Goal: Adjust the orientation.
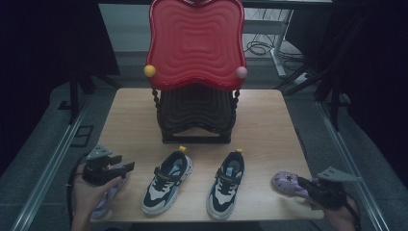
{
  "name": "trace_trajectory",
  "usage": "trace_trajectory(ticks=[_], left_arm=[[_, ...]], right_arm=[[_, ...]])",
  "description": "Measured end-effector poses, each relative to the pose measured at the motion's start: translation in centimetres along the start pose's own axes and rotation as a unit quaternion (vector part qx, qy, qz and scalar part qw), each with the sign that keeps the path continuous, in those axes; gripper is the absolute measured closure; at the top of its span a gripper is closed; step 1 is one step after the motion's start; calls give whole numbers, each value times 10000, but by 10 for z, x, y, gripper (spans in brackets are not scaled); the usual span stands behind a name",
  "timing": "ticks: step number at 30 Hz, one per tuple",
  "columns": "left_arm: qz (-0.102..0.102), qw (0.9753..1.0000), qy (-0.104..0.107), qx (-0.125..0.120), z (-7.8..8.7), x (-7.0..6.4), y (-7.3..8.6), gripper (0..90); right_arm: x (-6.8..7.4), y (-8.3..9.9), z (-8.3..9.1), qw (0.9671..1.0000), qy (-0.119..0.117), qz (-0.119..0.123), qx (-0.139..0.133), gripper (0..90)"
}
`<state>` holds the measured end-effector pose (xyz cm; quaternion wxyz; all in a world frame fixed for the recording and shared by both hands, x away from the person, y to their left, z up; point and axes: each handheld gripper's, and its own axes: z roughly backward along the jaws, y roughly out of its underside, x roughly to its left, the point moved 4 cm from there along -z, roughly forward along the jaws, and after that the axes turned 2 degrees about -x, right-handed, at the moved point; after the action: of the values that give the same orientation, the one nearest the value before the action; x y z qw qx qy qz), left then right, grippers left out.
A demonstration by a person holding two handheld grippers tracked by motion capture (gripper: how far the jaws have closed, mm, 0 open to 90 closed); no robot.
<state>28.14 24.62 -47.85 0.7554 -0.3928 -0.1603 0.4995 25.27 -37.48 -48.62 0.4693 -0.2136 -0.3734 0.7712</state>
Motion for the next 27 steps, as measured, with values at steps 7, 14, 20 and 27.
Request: trace_trajectory(ticks=[7,14,20,27], left_arm=[[-7,10000,-29,-32,4,0,0,406],[27,10000,-66,-37,7,2,2,406],[20,10000,-63,-41,7,1,3,406],[14,10000,-54,-12,5,1,3,406]], right_arm=[[-39,6,4,9992,220,-334,-92,891],[-71,20,5,9964,465,-706,-112,891],[-91,40,5,9926,533,-1085,-60,891],[-100,51,10,9901,660,-1238,-16,891]])
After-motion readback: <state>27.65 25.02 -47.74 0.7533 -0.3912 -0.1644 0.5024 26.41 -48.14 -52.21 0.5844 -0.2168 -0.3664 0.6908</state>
